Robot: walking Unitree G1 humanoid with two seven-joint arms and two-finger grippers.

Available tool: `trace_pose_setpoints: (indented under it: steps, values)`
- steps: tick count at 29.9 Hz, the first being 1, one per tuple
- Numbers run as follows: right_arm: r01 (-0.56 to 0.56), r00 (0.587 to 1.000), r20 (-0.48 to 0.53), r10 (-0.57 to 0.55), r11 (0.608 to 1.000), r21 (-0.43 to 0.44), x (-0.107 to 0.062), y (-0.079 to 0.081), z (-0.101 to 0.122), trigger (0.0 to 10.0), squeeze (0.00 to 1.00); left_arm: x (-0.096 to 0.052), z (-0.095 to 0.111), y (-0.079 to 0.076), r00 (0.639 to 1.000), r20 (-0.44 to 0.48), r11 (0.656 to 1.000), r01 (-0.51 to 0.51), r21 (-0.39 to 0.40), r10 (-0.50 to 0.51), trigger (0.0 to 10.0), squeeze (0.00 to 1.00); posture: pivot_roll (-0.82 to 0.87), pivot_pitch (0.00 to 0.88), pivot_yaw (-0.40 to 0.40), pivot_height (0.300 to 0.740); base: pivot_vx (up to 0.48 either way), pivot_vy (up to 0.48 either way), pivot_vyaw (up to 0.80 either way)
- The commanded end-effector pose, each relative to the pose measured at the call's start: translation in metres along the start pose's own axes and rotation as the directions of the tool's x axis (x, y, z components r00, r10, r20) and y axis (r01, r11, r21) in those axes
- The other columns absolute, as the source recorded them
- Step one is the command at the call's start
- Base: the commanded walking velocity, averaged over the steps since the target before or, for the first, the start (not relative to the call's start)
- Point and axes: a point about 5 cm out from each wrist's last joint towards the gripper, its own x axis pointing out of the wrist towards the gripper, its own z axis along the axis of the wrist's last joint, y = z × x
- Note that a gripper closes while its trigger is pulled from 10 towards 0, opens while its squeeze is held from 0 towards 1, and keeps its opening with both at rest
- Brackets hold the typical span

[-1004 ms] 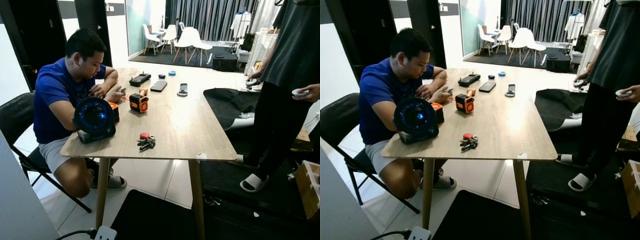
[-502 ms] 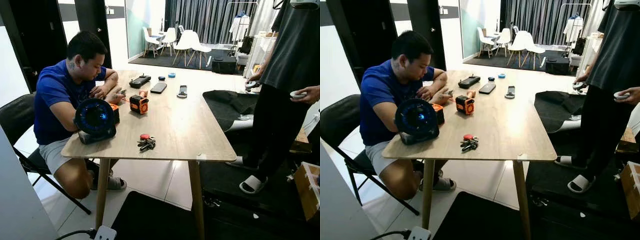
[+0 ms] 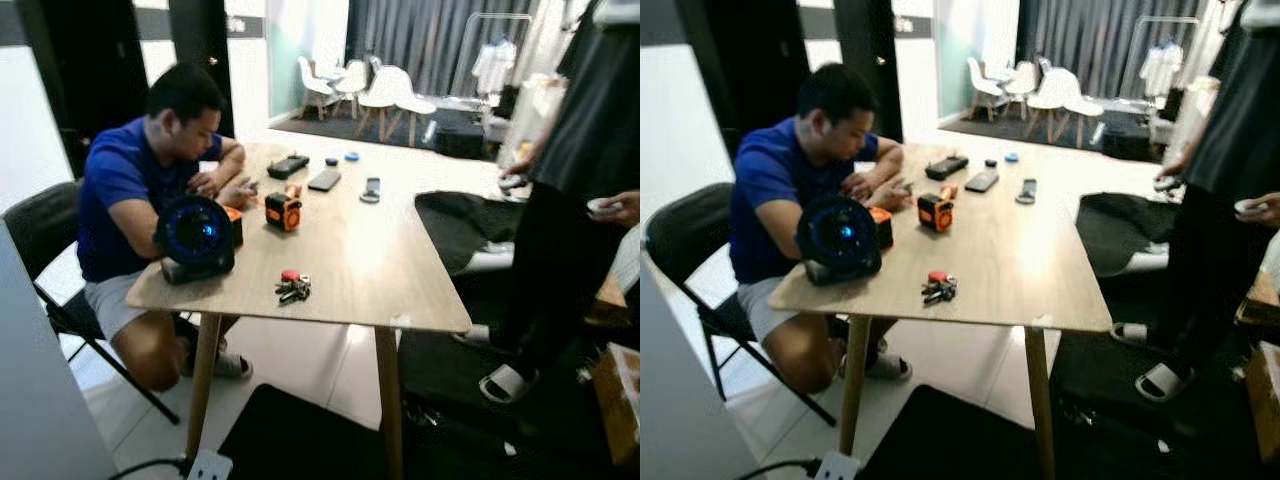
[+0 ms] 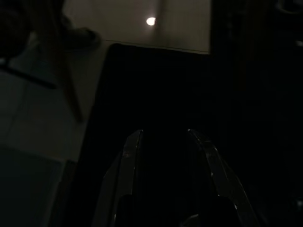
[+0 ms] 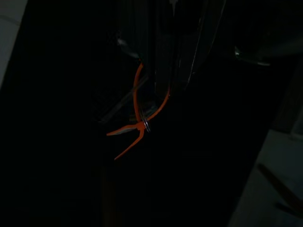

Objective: Hang keys on a hook

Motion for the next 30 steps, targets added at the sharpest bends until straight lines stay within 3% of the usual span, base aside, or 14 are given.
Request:
trace_pose_setpoints:
  steps: [1, 16, 30]
  values:
    - [0.012, 1.000, -0.012, -0.012, 1.000, -0.002, -0.0021, -0.0034, -0.0038, 10.0, 0.00, -0.0025, -0.0052, 0.0004, 1.000, -0.021, 1.000, -0.005, -0.003, 0.005, 10.0, 0.00, 0.07, 0.035, 0.013, 0.740, 0.000, 0.000, 0.00]
    - [0.010, 1.000, -0.014, -0.011, 0.999, -0.032, -0.0018, -0.0026, -0.0033, 10.0, 0.00, -0.0007, -0.0030, 0.0015, 1.000, -0.025, 1.000, 0.011, -0.003, -0.011, 10.0, 0.00, 0.06, 0.031, 0.020, 0.740, 0.000, 0.000, 0.00]
    - [-0.002, 1.000, -0.018, 0.001, 0.998, -0.069, -0.0012, -0.0016, -0.0023, 10.0, 0.00, -0.0005, -0.0018, 0.0047, 1.000, -0.018, 1.000, -0.019, -0.004, 0.019, 10.0, 0.00, 0.07, 0.031, 0.018, 0.740, 0.000, 0.000, 0.78]
